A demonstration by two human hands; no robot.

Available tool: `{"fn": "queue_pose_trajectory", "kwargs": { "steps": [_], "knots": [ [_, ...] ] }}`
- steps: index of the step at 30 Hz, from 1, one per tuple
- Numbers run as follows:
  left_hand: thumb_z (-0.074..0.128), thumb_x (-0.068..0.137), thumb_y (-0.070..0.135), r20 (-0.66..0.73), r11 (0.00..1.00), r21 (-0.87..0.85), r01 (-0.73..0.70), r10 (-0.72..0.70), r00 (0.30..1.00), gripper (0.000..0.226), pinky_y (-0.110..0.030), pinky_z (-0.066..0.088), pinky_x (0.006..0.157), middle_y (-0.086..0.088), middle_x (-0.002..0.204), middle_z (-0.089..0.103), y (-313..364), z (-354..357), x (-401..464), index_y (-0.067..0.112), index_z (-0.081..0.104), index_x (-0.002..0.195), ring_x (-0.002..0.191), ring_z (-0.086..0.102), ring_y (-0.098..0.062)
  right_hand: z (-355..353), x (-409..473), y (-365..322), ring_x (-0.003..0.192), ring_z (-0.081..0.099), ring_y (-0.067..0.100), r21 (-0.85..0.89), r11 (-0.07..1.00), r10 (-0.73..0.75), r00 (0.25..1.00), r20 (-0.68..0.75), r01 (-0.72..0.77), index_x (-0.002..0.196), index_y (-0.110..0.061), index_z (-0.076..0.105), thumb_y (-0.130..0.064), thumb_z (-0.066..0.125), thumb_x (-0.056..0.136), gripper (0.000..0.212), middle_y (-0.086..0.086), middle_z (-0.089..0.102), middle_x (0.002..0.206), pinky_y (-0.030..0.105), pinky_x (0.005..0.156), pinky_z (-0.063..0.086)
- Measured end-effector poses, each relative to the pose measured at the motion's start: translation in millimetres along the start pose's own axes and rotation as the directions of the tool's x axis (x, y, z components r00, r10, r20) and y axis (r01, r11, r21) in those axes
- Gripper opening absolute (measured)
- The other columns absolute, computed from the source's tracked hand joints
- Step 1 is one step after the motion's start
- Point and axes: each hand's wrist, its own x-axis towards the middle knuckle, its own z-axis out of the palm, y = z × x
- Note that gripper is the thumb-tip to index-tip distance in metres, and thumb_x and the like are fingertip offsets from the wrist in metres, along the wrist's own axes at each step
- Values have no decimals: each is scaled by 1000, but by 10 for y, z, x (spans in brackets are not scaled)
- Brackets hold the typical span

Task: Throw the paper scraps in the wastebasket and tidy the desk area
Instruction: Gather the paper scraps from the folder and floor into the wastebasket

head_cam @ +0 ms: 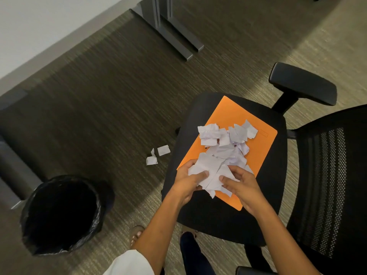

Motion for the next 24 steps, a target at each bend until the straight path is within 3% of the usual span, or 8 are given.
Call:
{"fn": "queue_pose_trajectory", "kwargs": {
  "steps": [4,8,11,14,17,20,24],
  "knots": [
    [75,84,-1,-8,999,-34,-33,32,999,40,-40,62,71,-9,117,71,-13,-109,-16,19,66,117,108,69,-29,73,-8,-30,98,75,19,60,997,44,999,12,-44,113,-16,68,-5,79,81,36,2,78,106,30,75,62],
    [76,83,-2,-33,992,-116,-55,52,998,37,-35,60,65,-5,109,76,2,-331,-53,18,68,113,100,74,-25,144,-14,-83,102,74,21,114,989,91,995,28,-94,117,-18,67,-28,81,76,45,3,78,108,39,88,58],
    [74,84,-3,-121,977,-195,-81,58,991,37,-35,60,64,-6,107,77,45,-660,-115,17,68,113,96,75,-25,180,-5,-70,101,74,18,139,985,103,995,-3,-101,118,-20,66,-33,73,84,37,0,78,108,40,91,54],
    [71,86,-4,-252,957,-257,-133,66,966,32,-38,62,65,-10,107,76,133,-1167,-252,13,67,113,88,76,-25,202,-5,-50,107,72,19,157,985,77,997,-31,-71,123,-21,66,-41,72,78,49,0,76,112,40,91,53],
    [66,89,-8,-460,919,-308,-245,81,884,23,-37,61,67,-13,106,74,151,-1890,-495,8,67,106,87,73,-26,325,0,-105,112,68,22,139,989,54,998,-15,-51,120,-23,68,-45,71,73,52,3,73,119,41,94,50],
    [60,91,-11,-637,861,-380,-339,23,771,29,-43,60,72,-19,112,69,36,-2616,-786,1,60,117,92,70,-33,451,18,-137,113,66,23,108,994,29,1000,3,-29,121,-22,67,-44,69,76,51,5,70,121,41,95,48],
    [58,92,-11,-772,818,-408,-407,-70,632,38,-41,57,74,-21,124,65,-142,-3344,-1099,-1,57,128,95,67,-30,573,108,-65,111,67,23,130,990,-61,998,-20,63,115,-25,68,-38,63,94,25,3,71,118,40,89,49]
  ]
}}
